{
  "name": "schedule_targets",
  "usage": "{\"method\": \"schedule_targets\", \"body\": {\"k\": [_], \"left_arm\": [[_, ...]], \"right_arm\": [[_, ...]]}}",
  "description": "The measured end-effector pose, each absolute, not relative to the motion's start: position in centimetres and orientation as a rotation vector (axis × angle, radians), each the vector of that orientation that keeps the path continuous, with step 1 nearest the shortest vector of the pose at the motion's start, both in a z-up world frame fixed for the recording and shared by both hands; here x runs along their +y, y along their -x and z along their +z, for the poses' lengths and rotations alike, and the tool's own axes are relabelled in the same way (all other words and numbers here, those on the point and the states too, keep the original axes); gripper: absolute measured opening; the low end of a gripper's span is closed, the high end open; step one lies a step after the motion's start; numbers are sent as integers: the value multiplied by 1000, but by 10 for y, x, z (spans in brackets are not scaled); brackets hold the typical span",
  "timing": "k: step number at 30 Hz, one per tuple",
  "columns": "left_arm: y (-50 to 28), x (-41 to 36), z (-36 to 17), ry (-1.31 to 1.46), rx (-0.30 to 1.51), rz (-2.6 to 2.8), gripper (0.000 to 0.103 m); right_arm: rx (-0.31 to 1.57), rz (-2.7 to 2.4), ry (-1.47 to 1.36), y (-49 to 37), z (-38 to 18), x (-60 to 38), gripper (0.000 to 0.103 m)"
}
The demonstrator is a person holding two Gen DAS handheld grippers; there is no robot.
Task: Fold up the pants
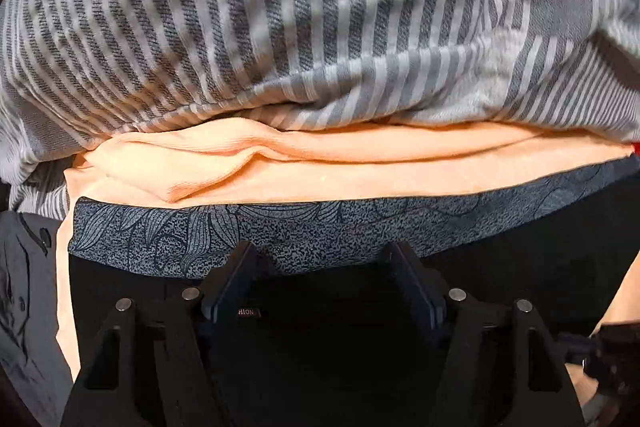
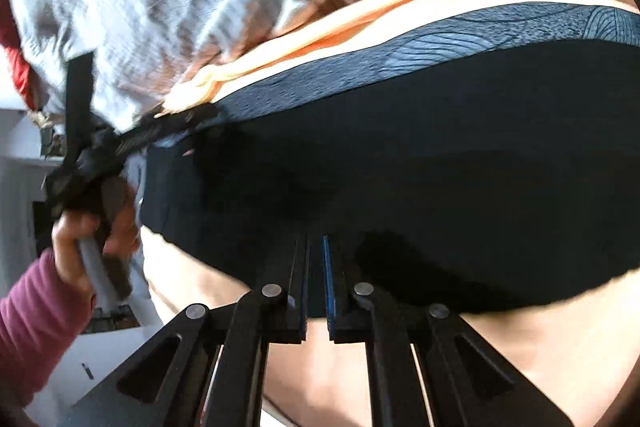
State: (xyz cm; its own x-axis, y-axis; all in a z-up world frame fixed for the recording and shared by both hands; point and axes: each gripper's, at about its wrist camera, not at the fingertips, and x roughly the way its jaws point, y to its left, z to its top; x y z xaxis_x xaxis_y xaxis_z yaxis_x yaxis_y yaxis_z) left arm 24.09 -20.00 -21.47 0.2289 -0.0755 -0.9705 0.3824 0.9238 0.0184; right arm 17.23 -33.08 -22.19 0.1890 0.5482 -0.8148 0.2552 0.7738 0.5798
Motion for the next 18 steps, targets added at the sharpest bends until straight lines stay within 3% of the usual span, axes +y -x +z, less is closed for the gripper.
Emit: {"method": "schedule_targets", "body": {"k": [2,4,11,14,16,17,18], "left_arm": [[-252,-192,-231,-326,1320,-222,73],[-266,-172,-239,-192,1356,-184,73],[-260,-166,-216,-240,1341,-70,73],[-236,-176,-198,-284,1337,-99,73],[-214,-190,-189,-295,1339,-137,73],[-204,-197,-185,-296,1342,-156,74],[-191,-206,-180,-290,1349,-179,82]], "right_arm": [[1455,191,-728,-172,-242,-337,8],[1501,150,-775,-172,-259,-340,7],[1486,163,-846,-164,-267,-347,7],[1476,184,-851,-157,-255,-353,27],[1458,197,-864,-151,-244,-357,48],[1451,200,-865,-147,-240,-360,50],[1449,198,-861,-143,-235,-364,51]]}}
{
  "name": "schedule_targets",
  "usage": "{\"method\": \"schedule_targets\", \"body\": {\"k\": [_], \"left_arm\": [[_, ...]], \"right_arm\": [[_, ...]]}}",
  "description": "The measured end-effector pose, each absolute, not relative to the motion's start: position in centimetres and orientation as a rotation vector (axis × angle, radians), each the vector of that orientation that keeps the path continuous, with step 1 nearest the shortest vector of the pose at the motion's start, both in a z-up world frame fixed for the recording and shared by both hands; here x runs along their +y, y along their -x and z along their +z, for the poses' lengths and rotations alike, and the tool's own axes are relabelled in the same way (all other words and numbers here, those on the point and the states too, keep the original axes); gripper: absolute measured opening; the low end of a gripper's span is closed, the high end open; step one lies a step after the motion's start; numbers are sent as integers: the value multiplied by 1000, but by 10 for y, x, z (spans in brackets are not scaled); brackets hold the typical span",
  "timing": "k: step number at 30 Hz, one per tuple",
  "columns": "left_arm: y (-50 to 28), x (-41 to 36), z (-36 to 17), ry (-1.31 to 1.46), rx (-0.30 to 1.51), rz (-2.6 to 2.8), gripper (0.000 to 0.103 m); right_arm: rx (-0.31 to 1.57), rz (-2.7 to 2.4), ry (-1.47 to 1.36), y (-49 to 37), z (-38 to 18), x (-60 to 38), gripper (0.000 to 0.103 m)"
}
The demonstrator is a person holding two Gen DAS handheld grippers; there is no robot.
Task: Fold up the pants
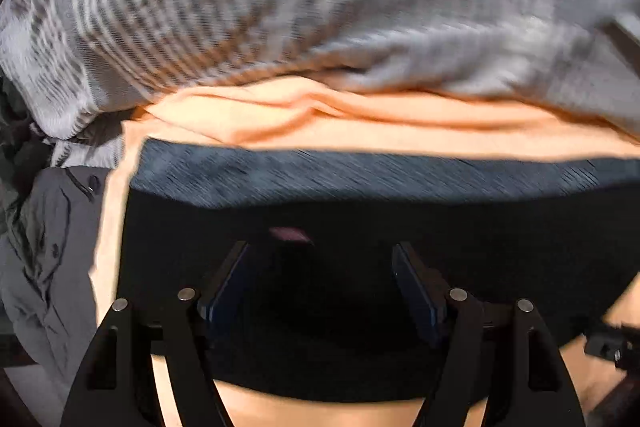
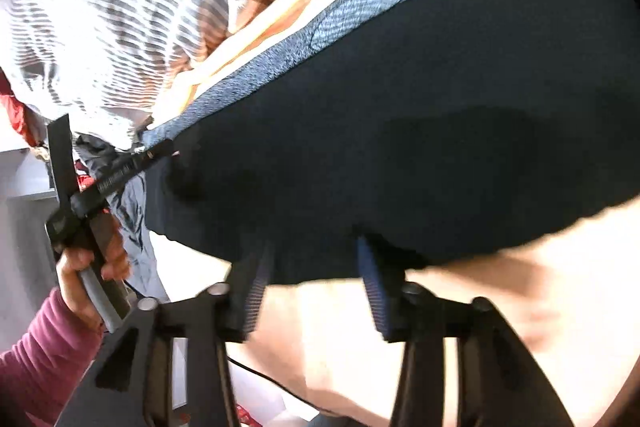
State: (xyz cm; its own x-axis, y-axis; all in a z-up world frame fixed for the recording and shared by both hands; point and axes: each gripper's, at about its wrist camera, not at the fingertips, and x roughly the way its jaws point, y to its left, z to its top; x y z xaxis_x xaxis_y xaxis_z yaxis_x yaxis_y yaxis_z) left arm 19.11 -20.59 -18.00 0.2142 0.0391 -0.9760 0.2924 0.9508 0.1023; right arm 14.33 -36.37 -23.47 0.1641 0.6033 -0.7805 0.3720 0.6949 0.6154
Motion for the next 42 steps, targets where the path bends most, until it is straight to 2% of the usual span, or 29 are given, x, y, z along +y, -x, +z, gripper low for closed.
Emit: {"method": "schedule_targets", "body": {"k": [9,19,28,37,42], "left_arm": [[-113,-328,-178,-278,1414,-399,84],[-77,-444,-184,-340,1433,-475,84],[-67,-523,-188,-366,1427,-463,84],[-63,-585,-194,-360,1424,-423,84],[-75,-612,-180,-335,1390,-396,84]], "right_arm": [[1394,51,-957,-87,-214,-443,52],[1146,-199,-1195,-14,-225,-576,53],[925,-342,-1324,2,-247,-673,53],[806,-251,-1415,-24,-269,-694,53],[775,-204,-1436,-19,-269,-697,55]]}}
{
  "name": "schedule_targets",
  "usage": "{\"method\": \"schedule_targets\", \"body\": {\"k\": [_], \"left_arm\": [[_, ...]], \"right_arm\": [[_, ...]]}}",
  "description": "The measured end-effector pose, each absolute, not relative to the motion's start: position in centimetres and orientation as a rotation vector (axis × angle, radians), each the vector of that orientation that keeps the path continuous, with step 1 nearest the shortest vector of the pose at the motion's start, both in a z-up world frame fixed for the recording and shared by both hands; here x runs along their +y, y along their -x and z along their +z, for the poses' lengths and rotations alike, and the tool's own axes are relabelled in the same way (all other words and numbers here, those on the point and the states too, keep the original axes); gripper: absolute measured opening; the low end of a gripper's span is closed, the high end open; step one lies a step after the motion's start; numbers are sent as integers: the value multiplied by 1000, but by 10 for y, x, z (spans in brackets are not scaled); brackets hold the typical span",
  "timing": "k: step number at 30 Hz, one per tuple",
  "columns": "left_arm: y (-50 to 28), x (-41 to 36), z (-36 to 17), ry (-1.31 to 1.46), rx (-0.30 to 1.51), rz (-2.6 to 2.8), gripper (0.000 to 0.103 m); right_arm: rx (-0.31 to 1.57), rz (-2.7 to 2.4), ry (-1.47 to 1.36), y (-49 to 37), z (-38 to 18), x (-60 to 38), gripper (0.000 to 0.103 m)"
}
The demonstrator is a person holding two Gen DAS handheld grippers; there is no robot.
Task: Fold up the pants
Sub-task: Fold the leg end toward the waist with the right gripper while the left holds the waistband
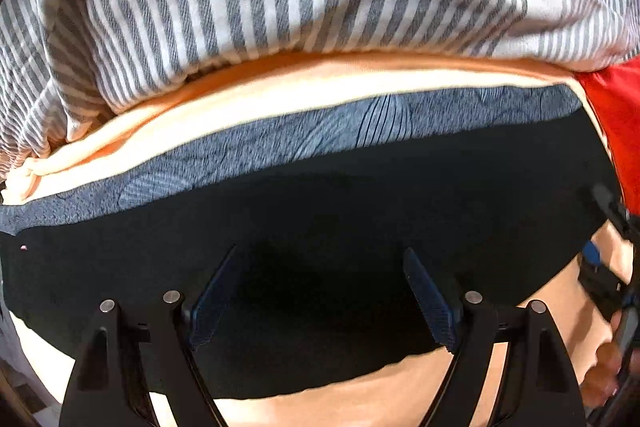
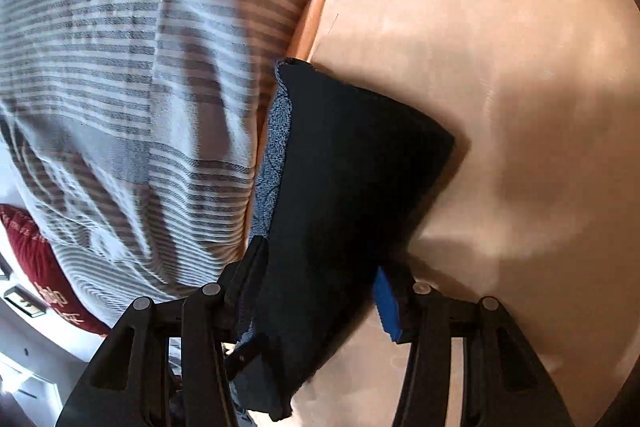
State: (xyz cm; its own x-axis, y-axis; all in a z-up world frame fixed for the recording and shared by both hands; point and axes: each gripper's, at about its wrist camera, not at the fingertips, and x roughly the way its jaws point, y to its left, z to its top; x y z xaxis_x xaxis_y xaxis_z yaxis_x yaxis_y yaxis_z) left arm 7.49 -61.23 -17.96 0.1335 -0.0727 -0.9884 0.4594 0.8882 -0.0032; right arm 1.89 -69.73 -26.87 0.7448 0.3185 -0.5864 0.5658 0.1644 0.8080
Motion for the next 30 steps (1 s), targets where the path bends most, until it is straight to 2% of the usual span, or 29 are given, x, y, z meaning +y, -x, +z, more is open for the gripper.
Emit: {"method": "schedule_targets", "body": {"k": [5,11,15,16,18,23,30], "left_arm": [[-90,-636,-174,-313,1377,-369,84],[-118,-649,-174,-282,1342,-284,84],[-147,-653,-192,-282,1348,-227,84],[-148,-658,-202,-304,1352,-226,88],[-144,-659,-209,-341,1284,-194,103],[-154,-650,-205,-254,1363,-227,103],[-96,-635,-173,-303,1333,-292,103]], "right_arm": [[706,-149,-1507,-15,-272,-704,55],[754,-75,-1490,-53,-280,-701,52],[820,-57,-1509,-58,-284,-699,19],[820,-49,-1519,-57,-284,-699,17],[812,-30,-1513,-58,-279,-697,16],[773,47,-1464,-71,-248,-685,16],[789,110,-1333,-90,-200,-657,16]]}}
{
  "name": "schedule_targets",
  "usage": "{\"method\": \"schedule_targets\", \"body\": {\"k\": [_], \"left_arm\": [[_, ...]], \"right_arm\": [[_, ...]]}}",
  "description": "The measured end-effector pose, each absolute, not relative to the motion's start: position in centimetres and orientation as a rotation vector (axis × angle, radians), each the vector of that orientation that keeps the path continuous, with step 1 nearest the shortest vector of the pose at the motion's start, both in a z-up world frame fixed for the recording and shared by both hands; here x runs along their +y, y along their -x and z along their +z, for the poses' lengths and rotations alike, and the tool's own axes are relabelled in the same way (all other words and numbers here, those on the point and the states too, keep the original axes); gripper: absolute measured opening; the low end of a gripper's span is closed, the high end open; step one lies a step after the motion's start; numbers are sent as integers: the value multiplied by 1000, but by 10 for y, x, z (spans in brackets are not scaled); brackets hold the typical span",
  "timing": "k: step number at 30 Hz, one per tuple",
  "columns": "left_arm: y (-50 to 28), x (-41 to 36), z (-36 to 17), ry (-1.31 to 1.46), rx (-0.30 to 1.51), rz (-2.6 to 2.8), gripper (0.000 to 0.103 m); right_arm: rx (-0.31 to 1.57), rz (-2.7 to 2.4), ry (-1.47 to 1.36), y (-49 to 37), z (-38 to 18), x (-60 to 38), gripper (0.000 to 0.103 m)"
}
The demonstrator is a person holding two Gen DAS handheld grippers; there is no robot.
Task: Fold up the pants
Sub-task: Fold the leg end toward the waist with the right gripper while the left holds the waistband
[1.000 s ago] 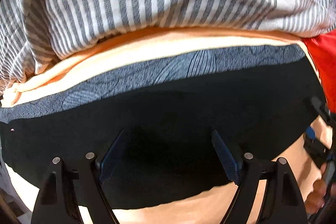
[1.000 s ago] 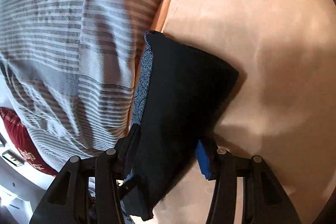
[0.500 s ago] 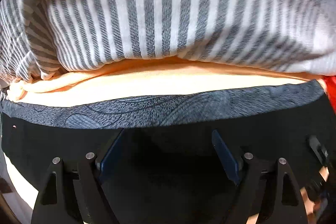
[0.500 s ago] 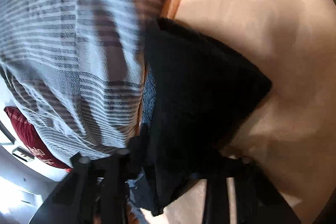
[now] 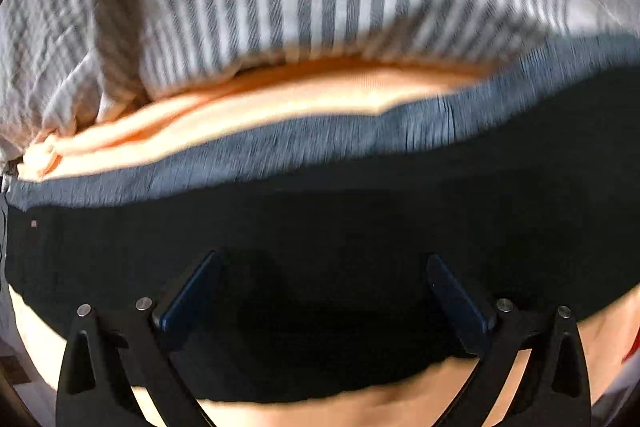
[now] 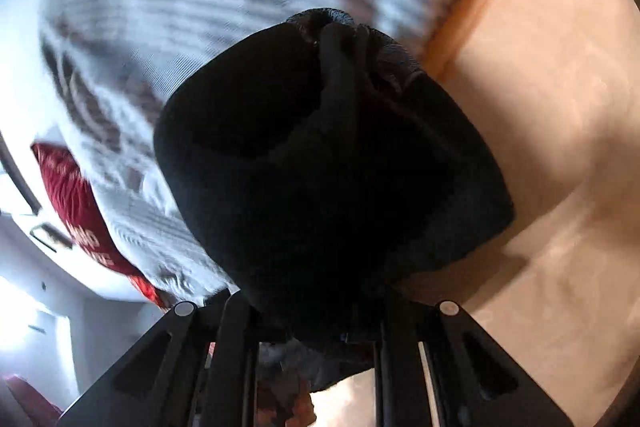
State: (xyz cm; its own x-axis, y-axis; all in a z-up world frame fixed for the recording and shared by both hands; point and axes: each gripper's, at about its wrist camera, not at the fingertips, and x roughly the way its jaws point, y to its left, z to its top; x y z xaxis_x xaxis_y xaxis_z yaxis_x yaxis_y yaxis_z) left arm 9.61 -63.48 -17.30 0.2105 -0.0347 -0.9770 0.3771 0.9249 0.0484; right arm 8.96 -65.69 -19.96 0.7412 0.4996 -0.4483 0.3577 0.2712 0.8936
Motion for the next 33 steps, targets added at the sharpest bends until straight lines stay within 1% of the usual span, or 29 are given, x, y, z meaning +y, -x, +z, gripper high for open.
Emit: {"method": "schedule_targets", "body": {"k": [3,7,10,15,20,22,23,24,26,28,29,31,33], "left_arm": [[-87,-633,-188,-286,1387,-285,103],[-87,-637,-185,-287,1374,-335,103],[-86,-613,-156,-260,1350,-358,103],[-106,-543,-120,-210,1305,-266,103],[-127,-471,-105,-155,1314,-136,103],[-124,-441,-106,-137,1321,-92,103],[-122,-406,-113,-126,1325,-75,103],[-121,-390,-118,-118,1326,-64,103],[-117,-371,-118,-115,1318,-43,103],[-120,-355,-118,-106,1313,-32,103],[-123,-344,-123,-103,1309,-29,103],[-134,-314,-137,-96,1300,-31,103],[-143,-302,-141,-98,1297,-43,103]], "right_arm": [[807,131,-1277,-98,-182,-640,16],[866,159,-1148,-114,-159,-605,16],[909,156,-1022,-126,-139,-576,16],[1002,143,-733,-155,-116,-503,17],[1104,115,-529,-181,-132,-416,17],[1149,78,-388,-190,-145,-375,17],[1170,58,-317,-194,-153,-355,17],[1189,34,-230,-197,-163,-332,18],[1228,-4,-115,-202,-180,-300,23],[1259,-63,24,-204,-197,-269,34],[1265,-85,86,-206,-201,-259,35],[1256,-102,192,-204,-203,-238,58],[1239,-70,237,-197,-197,-223,64]]}}
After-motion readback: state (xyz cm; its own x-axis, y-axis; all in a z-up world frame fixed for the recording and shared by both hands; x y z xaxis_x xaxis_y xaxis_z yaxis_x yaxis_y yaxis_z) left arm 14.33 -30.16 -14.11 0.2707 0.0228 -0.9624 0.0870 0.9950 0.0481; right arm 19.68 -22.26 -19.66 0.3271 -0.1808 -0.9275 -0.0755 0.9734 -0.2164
